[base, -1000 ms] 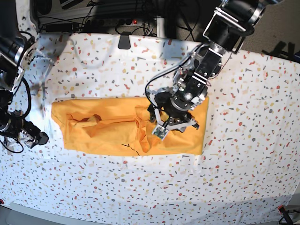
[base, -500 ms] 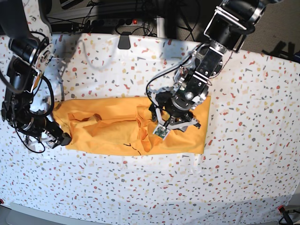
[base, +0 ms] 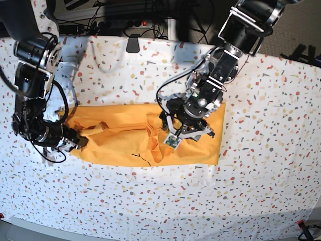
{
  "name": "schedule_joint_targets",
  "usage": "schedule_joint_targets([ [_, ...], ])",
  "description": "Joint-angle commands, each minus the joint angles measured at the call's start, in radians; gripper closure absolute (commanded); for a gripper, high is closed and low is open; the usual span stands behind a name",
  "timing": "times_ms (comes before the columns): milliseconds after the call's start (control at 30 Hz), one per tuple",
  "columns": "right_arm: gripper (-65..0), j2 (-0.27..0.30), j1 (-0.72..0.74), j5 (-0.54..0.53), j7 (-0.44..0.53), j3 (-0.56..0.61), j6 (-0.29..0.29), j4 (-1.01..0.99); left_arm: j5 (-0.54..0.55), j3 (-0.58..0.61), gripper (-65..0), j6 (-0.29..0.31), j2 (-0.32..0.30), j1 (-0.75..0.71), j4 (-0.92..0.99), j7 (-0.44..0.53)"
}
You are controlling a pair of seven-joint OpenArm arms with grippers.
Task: Fold the T-shirt properly
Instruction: 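Grasp the bundle's end with the right gripper and lift it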
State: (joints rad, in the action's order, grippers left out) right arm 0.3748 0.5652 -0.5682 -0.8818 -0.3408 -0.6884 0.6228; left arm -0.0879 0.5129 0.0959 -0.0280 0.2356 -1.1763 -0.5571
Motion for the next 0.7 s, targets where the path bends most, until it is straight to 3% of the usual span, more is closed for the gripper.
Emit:
schedule_joint_targets([
  [0, -3.1, 0.016, 0.028, -0.040, -0.001, 0.004, -0.010, 0.013, -0.034, -0.002, -30.5, -0.010, -0.019, -0.014, 0.014, -0.132],
  [33, 0.0, 0.019, 0.033, -0.063, -0.002, 0.007, -0.010, 0.016, -0.034, -0.002, -30.5, -0.010, -0.019, -0.014, 0.014, -0.132],
  [133, 0.0, 0.023, 0.050, -0.114, -0.026, 0.007, -0.010, 0.062, -0.034, -0.002, -30.5, -0.010, -0.019, -0.014, 0.014, -0.131],
  [367, 0.0, 0.002, 0.100, -0.323, -0.238, 0.008, -0.010, 0.221, -0.034, -0.002, -30.5, -0.010, -0.019, -0.013, 0.013, -0.130],
  [533, 0.0, -0.064, 0.132, -0.418, -0.368, 0.008, -0.010, 0.304, -0.033, -0.002, -30.5, -0.010, -0.015, -0.010, 0.013, -0.124],
  [667, 0.0, -0.143, 0.144, -0.437, -0.383, 0.008, -0.010, 0.309, -0.034, -0.002, -30.5, -0.010, -0.008, 0.001, 0.013, -0.125],
])
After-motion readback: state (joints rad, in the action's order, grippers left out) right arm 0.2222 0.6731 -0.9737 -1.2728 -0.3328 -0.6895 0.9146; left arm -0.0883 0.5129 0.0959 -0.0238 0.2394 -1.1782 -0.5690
